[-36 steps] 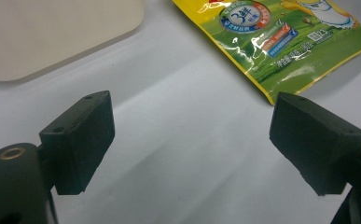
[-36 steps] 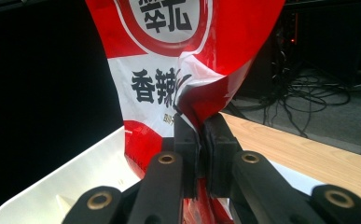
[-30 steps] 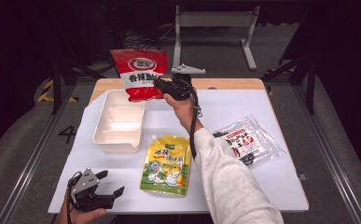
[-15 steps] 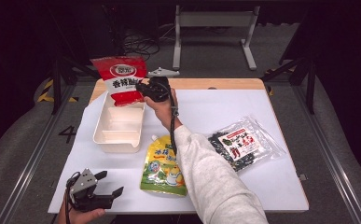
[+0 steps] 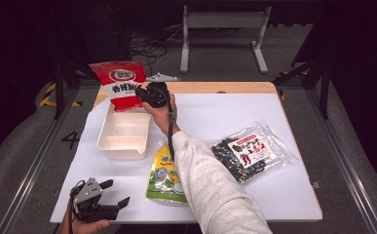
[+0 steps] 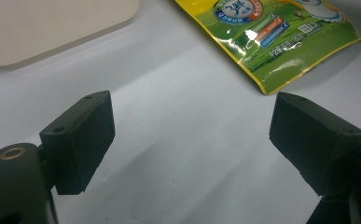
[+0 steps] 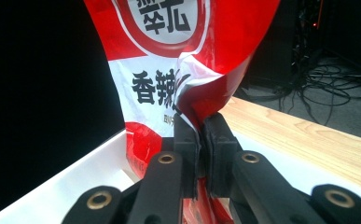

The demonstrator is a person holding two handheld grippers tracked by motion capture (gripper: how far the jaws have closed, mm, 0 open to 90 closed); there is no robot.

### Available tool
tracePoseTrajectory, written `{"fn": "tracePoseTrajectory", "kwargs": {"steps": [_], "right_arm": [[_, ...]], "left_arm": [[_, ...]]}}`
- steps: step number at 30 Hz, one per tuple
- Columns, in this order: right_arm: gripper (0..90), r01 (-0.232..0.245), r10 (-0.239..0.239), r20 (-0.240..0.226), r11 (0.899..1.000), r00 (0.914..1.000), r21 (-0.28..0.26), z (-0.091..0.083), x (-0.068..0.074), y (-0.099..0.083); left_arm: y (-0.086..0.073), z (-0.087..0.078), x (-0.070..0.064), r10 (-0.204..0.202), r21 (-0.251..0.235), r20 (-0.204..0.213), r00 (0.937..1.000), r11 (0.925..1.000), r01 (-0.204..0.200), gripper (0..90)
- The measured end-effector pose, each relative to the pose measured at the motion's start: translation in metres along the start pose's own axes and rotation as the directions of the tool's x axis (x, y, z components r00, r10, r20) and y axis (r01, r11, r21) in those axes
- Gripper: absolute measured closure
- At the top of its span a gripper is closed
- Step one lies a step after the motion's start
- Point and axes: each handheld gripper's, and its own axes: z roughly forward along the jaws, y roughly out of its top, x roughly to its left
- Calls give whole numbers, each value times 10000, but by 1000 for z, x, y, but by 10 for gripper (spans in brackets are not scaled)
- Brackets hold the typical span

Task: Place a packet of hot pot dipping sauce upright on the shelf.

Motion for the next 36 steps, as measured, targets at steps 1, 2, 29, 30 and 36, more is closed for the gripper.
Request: {"fn": "tracePoseTrajectory", "kwargs": {"steps": [1, 2, 29, 30, 36], "right_arm": [[845, -30, 30, -49, 10000, 10000, 62, 2, 0, -2], [845, -20, 21, -88, 9999, 10000, 109, 3, 0, -3], [755, 705, -465, -1060, 9693, 9933, 2356, -5, -20, -17], [806, 793, -509, -1167, 9639, 9919, 2541, -6, -22, -17], [870, 1183, -849, -1253, 9498, 9885, 2895, -4, -22, -23]], "left_arm": [[0, 0, 0, -2, 10, 18, 10000, 10000, 2, 149], [0, 0, 0, -3, 27, 17, 10000, 10000, 3, 149], [0, 3, 0, 139, 307, 111, 9998, 9994, -142, 148], [0, 4, -1, 164, 356, 114, 9998, 9992, -168, 148], [1, 7, -2, 247, 491, 195, 9995, 9985, -256, 150]]}}
